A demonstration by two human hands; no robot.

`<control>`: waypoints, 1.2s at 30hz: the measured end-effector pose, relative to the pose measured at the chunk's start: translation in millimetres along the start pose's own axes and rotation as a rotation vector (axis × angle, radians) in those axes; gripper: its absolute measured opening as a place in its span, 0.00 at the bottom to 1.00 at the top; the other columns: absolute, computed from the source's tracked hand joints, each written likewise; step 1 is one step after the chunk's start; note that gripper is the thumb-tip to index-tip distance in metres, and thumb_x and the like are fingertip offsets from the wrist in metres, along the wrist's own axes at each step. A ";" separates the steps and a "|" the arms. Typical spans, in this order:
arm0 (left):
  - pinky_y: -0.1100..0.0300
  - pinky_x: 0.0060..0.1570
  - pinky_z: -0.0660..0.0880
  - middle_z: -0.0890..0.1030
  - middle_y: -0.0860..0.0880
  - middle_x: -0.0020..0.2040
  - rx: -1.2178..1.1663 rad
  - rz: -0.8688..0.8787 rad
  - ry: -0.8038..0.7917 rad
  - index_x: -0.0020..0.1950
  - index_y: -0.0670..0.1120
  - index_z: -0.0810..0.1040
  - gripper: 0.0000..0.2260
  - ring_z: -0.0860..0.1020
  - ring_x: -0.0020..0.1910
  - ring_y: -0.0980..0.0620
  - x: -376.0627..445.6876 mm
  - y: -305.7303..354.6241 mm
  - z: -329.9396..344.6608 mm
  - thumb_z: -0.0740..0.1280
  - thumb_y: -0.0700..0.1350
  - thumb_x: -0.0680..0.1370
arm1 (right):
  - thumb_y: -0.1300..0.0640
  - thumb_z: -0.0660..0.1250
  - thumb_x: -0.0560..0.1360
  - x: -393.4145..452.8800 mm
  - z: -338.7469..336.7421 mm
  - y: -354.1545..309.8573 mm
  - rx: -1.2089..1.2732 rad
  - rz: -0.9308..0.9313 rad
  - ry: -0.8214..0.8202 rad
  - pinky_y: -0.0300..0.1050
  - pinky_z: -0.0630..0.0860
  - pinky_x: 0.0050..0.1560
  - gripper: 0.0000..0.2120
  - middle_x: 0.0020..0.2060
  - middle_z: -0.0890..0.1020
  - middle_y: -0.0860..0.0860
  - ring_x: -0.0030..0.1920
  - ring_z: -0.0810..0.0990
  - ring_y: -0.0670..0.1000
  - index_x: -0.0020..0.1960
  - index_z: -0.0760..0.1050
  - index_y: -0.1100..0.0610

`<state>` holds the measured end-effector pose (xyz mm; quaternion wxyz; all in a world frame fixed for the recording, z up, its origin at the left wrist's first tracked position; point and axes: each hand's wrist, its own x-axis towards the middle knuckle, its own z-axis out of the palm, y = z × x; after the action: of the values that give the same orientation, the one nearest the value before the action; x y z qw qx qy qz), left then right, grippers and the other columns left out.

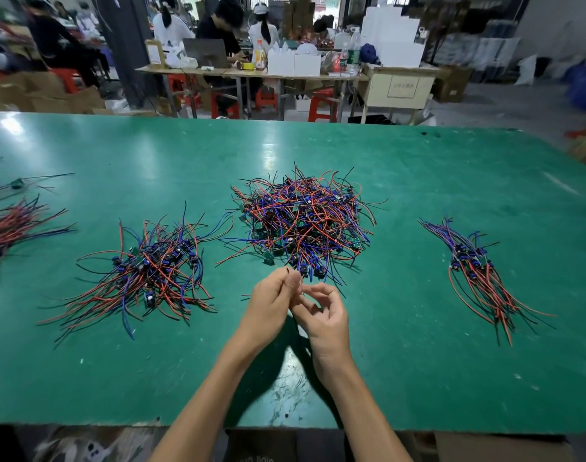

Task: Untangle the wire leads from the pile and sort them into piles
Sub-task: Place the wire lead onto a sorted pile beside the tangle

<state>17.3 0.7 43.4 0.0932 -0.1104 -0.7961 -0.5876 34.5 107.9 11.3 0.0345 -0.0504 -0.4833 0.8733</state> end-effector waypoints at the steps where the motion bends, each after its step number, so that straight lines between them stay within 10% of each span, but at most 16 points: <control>1: 0.55 0.39 0.68 0.73 0.53 0.34 0.038 -0.008 -0.001 0.38 0.47 0.71 0.17 0.70 0.33 0.55 3.8 0.2 -6.8 0.56 0.55 0.82 | 0.77 0.70 0.72 0.1 0.4 0.1 -0.035 0.002 -0.007 0.43 0.80 0.52 0.17 0.50 0.83 0.56 0.49 0.85 0.51 0.52 0.73 0.60; 8: 0.51 0.40 0.70 0.78 0.46 0.37 0.591 -0.048 0.255 0.46 0.48 0.79 0.17 0.75 0.37 0.45 64.7 6.0 -119.8 0.56 0.53 0.86 | 0.60 0.74 0.68 2.2 0.7 -1.8 -0.086 0.060 0.003 0.38 0.77 0.46 0.11 0.45 0.84 0.48 0.44 0.80 0.44 0.50 0.79 0.56; 13: 0.43 0.68 0.61 0.65 0.35 0.70 1.182 -0.481 0.172 0.70 0.38 0.69 0.32 0.61 0.70 0.37 75.0 -8.9 -141.6 0.71 0.60 0.76 | 0.70 0.68 0.76 1.3 5.3 4.8 -0.345 -0.010 0.073 0.43 0.78 0.52 0.11 0.46 0.83 0.48 0.46 0.80 0.46 0.51 0.77 0.55; 18: 0.51 0.55 0.62 0.77 0.47 0.55 1.022 0.109 0.135 0.55 0.51 0.81 0.12 0.71 0.59 0.45 40.5 -12.6 -66.3 0.69 0.57 0.77 | 0.69 0.67 0.74 -4.7 10.3 6.0 -0.580 -0.190 0.170 0.31 0.74 0.43 0.13 0.44 0.84 0.47 0.43 0.81 0.43 0.47 0.78 0.51; 22: 0.54 0.54 0.66 0.75 0.53 0.53 0.985 -0.053 -0.032 0.55 0.53 0.77 0.20 0.71 0.57 0.50 15.8 -26.6 -5.5 0.61 0.68 0.78 | 0.69 0.67 0.73 -7.4 3.5 1.0 -0.639 -0.315 0.407 0.43 0.76 0.49 0.12 0.42 0.83 0.46 0.45 0.81 0.48 0.44 0.77 0.52; 29: 0.52 0.55 0.65 0.80 0.49 0.55 0.983 -0.215 0.004 0.54 0.50 0.77 0.12 0.74 0.57 0.45 9.1 -21.4 28.7 0.58 0.55 0.84 | 0.70 0.66 0.73 -3.6 1.9 1.2 -0.685 -0.268 0.456 0.38 0.73 0.48 0.12 0.45 0.83 0.49 0.46 0.81 0.50 0.46 0.76 0.53; 36: 0.55 0.45 0.76 0.85 0.46 0.40 0.324 -0.427 0.088 0.48 0.47 0.84 0.09 0.82 0.43 0.46 -1.5 -2.9 14.2 0.68 0.51 0.81 | 0.55 0.64 0.79 12.1 -6.4 -4.6 -0.804 0.002 0.305 0.52 0.82 0.50 0.08 0.40 0.85 0.51 0.37 0.86 0.51 0.50 0.83 0.55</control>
<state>17.6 13.3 36.2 0.0184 0.1019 -0.8802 -0.4631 23.3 117.0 11.2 0.0825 -0.1888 -0.7744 0.5982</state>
